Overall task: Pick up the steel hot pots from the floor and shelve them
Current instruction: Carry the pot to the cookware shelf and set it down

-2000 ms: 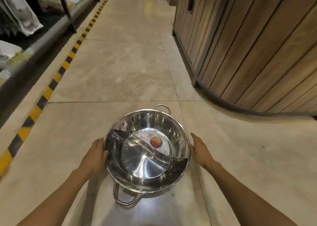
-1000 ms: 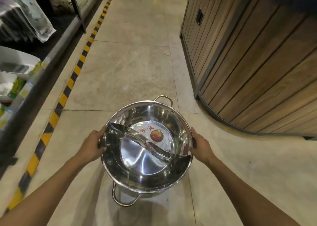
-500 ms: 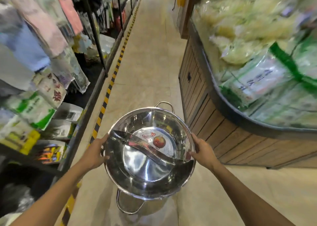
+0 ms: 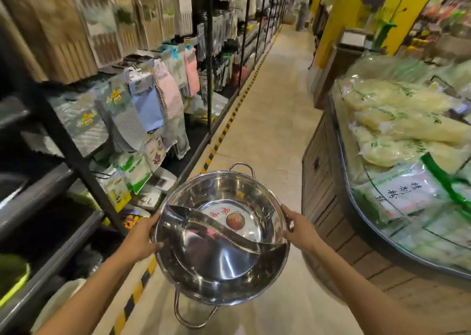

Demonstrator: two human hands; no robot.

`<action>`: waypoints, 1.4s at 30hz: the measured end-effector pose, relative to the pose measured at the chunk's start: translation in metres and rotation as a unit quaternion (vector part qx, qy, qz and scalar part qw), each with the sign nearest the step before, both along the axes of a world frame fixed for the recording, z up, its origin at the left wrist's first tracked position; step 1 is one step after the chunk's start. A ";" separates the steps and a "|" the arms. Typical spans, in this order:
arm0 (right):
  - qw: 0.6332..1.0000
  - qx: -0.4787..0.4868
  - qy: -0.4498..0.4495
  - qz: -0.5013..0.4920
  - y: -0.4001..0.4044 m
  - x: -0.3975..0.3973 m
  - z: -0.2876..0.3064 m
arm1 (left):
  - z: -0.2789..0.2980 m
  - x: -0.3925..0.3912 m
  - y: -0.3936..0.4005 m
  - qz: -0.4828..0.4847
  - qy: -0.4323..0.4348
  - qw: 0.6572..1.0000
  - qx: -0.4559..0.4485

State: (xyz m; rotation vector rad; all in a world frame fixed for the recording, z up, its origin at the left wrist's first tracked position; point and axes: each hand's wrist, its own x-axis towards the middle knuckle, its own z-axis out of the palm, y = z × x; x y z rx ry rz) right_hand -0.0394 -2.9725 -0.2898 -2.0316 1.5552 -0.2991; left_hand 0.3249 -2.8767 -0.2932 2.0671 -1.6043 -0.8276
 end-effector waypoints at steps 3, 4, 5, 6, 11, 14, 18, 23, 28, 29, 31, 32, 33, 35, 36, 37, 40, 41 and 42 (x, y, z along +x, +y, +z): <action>0.997 0.004 -0.005 0.071 -0.014 0.043 0.003 | 0.009 0.023 0.044 0.072 -0.015 0.997 0.025; 0.995 0.005 -0.006 0.103 -0.019 0.061 0.003 | 0.010 0.031 0.062 0.107 -0.023 0.993 0.032; 0.990 0.006 -0.008 0.138 -0.022 0.080 0.004 | 0.011 0.038 0.082 0.143 -0.025 0.989 0.035; 0.984 0.009 -0.011 0.175 -0.024 0.100 0.005 | 0.013 0.042 0.103 0.174 -0.020 0.984 0.034; 0.937 -0.004 -0.018 0.349 0.002 0.196 0.006 | 0.021 0.036 0.225 0.310 -0.016 0.949 -0.058; 0.894 0.006 -0.025 0.447 0.044 0.246 0.011 | 0.011 0.023 0.305 0.421 0.002 0.906 -0.047; 0.823 0.021 -0.033 0.566 0.120 0.306 0.016 | 0.014 -0.015 0.408 0.547 0.050 0.833 -0.069; 0.722 0.033 -0.014 0.691 0.256 0.378 0.021 | 0.029 -0.075 0.534 0.667 -0.010 0.745 -0.027; 0.584 0.051 -0.045 0.809 0.421 0.429 0.032 | 0.046 -0.141 0.645 0.793 -0.021 0.609 -0.001; 0.561 0.047 -0.041 0.826 0.454 0.436 0.034 | 0.048 -0.154 0.665 0.813 -0.027 0.581 -0.003; 0.517 0.047 -0.037 0.854 0.516 0.447 0.038 | 0.050 -0.178 0.700 0.848 -0.033 0.529 -0.005; 0.493 0.041 -0.040 0.868 0.549 0.451 0.041 | 0.052 -0.190 0.719 0.864 -0.035 0.502 -0.008; 0.472 0.038 -0.043 0.880 0.578 0.454 0.043 | 0.053 -0.201 0.734 0.874 -0.040 0.484 -0.012; 0.428 0.047 -0.045 0.901 0.632 0.458 0.047 | 0.054 -0.220 0.762 0.894 -0.036 0.446 -0.014; 0.407 0.043 -0.035 0.912 0.662 0.460 0.049 | 0.056 -0.230 0.776 0.908 -0.024 0.417 -0.016; 0.393 0.034 -0.025 0.919 0.688 0.461 0.050 | 0.059 -0.238 0.789 0.920 -0.015 0.392 -0.026; 0.359 0.042 -0.032 0.932 0.755 0.463 0.055 | 0.065 -0.256 0.825 0.938 -0.035 0.344 -0.029; 0.350 0.051 -0.036 0.935 0.775 0.464 0.055 | 0.068 -0.260 0.836 0.942 -0.043 0.332 -0.023; 0.338 0.060 -0.038 0.938 0.793 0.464 0.055 | 0.072 -0.263 0.845 0.945 -0.049 0.322 -0.021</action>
